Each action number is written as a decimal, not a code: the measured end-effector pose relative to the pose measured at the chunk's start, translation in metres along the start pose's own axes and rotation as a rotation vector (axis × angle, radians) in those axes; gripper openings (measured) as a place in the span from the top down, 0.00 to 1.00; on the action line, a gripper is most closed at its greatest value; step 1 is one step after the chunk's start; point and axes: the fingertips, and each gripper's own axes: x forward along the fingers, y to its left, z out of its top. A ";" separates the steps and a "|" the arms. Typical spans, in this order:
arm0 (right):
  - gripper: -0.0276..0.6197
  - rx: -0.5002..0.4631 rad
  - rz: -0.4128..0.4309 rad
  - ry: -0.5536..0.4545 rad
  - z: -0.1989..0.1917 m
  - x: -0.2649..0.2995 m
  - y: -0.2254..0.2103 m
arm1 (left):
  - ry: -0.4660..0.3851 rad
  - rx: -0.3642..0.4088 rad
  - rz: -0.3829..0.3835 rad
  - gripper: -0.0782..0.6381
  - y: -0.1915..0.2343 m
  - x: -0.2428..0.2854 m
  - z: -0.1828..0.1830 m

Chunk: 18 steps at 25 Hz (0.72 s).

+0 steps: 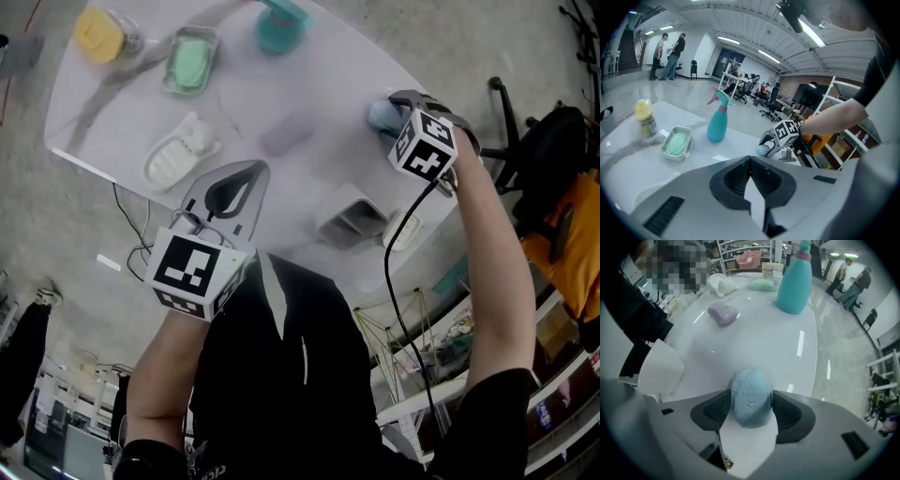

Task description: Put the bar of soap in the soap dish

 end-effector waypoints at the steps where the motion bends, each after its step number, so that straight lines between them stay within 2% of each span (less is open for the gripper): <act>1: 0.51 -0.023 -0.006 0.002 0.001 0.000 0.000 | -0.001 -0.001 -0.001 0.88 0.000 -0.001 -0.001; 6: 0.51 -0.037 0.021 0.024 0.003 0.003 0.003 | -0.009 0.019 0.016 0.88 0.004 -0.006 -0.006; 10: 0.51 -0.005 0.009 0.015 0.005 0.004 0.003 | -0.032 -0.009 0.053 0.88 0.020 -0.017 -0.010; 14: 0.51 0.088 -0.010 0.023 -0.002 0.001 0.000 | -0.038 -0.027 0.081 0.88 0.035 -0.032 -0.012; 18: 0.51 0.252 0.004 -0.007 -0.004 -0.003 0.007 | -0.028 -0.025 0.105 0.88 0.047 -0.048 -0.017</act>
